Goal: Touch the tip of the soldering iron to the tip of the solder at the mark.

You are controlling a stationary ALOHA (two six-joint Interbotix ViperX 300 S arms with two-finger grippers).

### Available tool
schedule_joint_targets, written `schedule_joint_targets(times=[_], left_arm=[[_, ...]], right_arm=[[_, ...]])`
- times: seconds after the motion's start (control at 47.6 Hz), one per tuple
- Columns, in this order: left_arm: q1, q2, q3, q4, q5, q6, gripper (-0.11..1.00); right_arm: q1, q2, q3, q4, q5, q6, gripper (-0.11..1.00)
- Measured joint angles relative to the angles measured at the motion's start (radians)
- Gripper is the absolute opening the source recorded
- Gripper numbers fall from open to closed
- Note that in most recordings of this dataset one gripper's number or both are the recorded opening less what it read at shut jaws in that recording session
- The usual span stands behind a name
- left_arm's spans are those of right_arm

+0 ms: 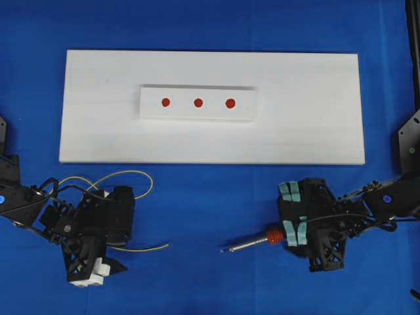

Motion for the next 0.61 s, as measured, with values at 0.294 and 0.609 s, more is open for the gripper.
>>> schedule_joint_targets(times=[0.294, 0.609], left_arm=[[0.035, -0.256, -0.051, 0.009, 0.296, 0.051, 0.75], [0.204, -0.566, -0.048, 0.012, 0.405, 0.344, 0.75]], right_arm=[[-0.026, -0.235, -0.101, -0.114, 0.342, -0.015, 0.81], [-0.144, -0.522, -0.169, -0.387, 0.586, -0.018, 0.82]])
